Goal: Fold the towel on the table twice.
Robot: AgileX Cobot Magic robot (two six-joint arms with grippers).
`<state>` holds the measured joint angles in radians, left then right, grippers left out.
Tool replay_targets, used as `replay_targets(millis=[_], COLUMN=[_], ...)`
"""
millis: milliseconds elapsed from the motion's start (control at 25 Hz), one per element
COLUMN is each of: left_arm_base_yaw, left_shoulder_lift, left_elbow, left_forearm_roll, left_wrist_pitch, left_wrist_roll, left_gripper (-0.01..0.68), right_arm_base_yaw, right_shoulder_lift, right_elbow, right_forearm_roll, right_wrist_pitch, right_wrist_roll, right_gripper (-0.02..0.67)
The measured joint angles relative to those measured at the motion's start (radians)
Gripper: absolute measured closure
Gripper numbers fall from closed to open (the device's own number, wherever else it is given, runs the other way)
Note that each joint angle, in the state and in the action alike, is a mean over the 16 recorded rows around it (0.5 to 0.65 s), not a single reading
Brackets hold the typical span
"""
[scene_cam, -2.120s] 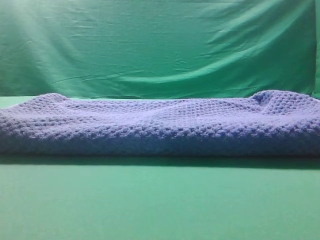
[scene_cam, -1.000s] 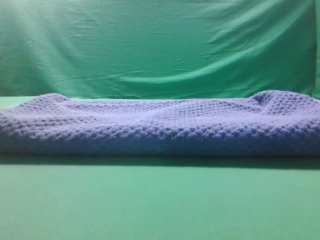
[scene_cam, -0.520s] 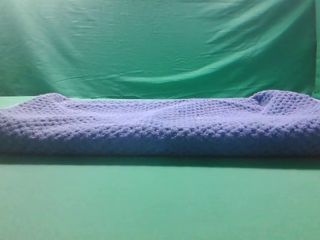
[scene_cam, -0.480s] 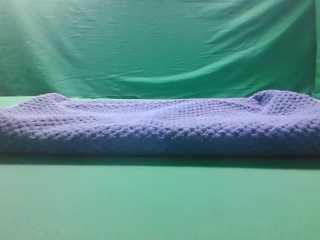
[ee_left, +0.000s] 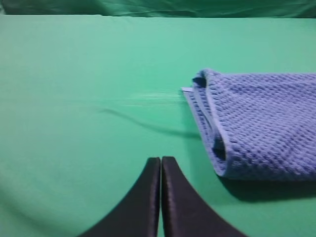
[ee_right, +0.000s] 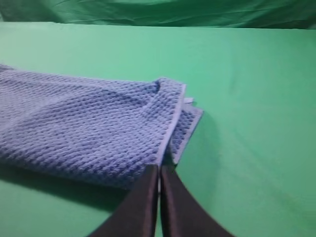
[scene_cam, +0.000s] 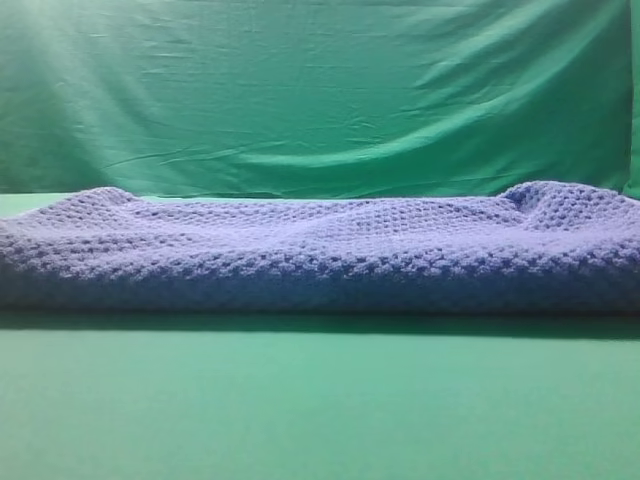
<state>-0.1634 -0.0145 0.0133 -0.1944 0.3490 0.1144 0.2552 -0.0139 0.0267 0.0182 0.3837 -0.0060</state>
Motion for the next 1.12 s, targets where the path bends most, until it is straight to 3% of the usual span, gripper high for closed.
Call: replay_targets(millis=[200,400,1120], left_arm_base_yaw=[0.095,0.146,0.158], left_shoulder_lift=[0.000,0.000,0.000], left_elbow=[0.000,0.000,0.000], left_forearm_roll=[0.000,0.000,0.000], left_wrist_pitch=[0.000,0.000,0.000], left_wrist_roll=[0.000,0.000,0.000], left_gripper=[0.673,0.673,0.673], right_arm_base_yaw=[-0.101,-0.165,-0.182], right_shoulder_lift=[0.000,0.000,0.000], right_elbow=[0.000,0.000,0.000], right_forearm_roll=[0.000,0.000,0.000], right_wrist_pitch=[0.000,0.000,0.000], right_wrist_roll=[-0.001,-0.001,-0.001], right_gripper=[0.649,0.649,0.649])
